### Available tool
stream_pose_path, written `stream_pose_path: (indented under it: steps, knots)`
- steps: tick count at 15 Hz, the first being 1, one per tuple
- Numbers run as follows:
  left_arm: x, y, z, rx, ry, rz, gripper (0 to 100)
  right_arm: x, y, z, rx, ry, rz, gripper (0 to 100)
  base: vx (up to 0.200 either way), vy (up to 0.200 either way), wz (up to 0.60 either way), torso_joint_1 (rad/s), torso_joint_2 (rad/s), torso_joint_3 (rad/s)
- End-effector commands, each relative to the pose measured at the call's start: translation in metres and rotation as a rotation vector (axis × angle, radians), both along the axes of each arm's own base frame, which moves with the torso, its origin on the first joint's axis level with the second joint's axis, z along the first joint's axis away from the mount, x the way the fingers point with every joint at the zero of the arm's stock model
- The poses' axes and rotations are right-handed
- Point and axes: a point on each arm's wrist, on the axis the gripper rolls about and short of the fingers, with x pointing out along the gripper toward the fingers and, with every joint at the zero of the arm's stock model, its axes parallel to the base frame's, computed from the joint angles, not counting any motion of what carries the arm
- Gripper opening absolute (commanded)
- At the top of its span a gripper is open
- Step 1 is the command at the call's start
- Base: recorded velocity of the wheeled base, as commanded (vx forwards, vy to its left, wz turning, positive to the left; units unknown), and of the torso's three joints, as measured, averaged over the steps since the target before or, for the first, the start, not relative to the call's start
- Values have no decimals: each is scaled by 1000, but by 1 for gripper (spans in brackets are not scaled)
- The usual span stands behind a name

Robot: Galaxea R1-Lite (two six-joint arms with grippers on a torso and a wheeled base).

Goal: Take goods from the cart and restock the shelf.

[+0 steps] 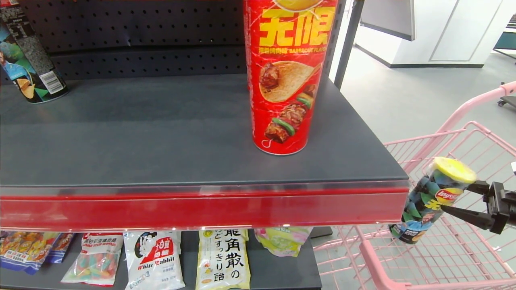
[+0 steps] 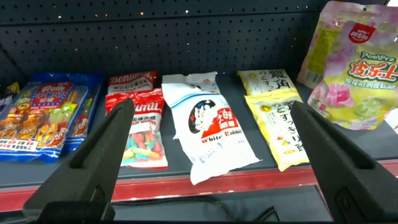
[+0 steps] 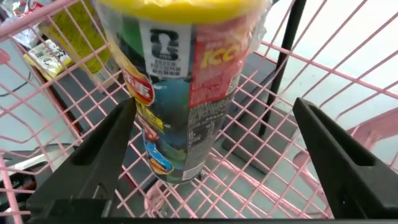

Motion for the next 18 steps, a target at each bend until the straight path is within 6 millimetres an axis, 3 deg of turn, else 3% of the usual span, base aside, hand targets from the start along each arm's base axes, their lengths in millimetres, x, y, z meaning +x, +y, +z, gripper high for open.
stream_pose_path:
  steps: [1,4,8,12,18]
  knots:
    - [0,0,0,0,1,0,100,-5,10,6,-6,-9,19,100,0,0,0,0,0,0]
    - [0,0,0,0,1,0,100,-7,35,8,-3,-6,91,100,0,0,0,0,0,0]
    - [0,0,0,0,1,0,100,-5,51,2,16,20,149,100,0,0,0,0,0,0]
    - [0,0,0,0,1,0,100,-3,50,-3,25,35,149,100,0,0,0,0,0,0]
    - [0,0,0,0,1,0,100,6,33,-16,59,47,123,100,0,0,0,0,0,0]
